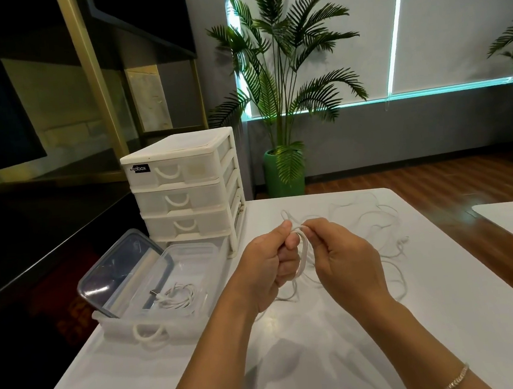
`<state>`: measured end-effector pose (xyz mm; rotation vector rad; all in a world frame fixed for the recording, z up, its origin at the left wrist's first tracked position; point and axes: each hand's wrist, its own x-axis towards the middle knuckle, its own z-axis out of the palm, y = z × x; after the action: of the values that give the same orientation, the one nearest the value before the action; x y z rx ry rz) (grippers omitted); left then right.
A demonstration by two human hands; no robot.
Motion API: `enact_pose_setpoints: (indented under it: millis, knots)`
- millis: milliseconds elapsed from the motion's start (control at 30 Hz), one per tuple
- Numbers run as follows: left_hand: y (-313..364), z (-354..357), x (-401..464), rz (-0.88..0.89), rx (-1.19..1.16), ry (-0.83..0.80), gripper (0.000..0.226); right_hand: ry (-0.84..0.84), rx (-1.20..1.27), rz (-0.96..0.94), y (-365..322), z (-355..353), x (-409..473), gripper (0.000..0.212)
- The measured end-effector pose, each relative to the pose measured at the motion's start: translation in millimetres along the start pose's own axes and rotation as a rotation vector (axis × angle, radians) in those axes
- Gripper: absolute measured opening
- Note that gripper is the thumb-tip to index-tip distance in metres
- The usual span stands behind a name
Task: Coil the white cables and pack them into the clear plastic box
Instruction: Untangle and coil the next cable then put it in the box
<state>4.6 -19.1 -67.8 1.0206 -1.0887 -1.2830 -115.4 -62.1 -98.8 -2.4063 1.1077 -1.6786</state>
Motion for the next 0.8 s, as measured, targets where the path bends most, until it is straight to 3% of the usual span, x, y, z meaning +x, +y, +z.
enact_pose_setpoints:
  millis: [233, 500, 800]
  knots:
    - [-0.7, 2.5, 0.6, -0.019, 0.017, 0.057, 0.056, 0.036, -0.040, -0.020, -1.2, 0.1, -0.3, 0.019]
    - [0.5, 2.7, 4.2, -0.006, -0.591, 0.007, 0.046, 0.004, -0.024, -0.064, 0.4, 1.2, -1.1, 0.027]
    - [5.4, 4.3, -0.3, 0.054, -0.842, -0.034, 0.035, -0.007, -0.104, -0.101, 1.5, -0.9, 1.2, 0.022]
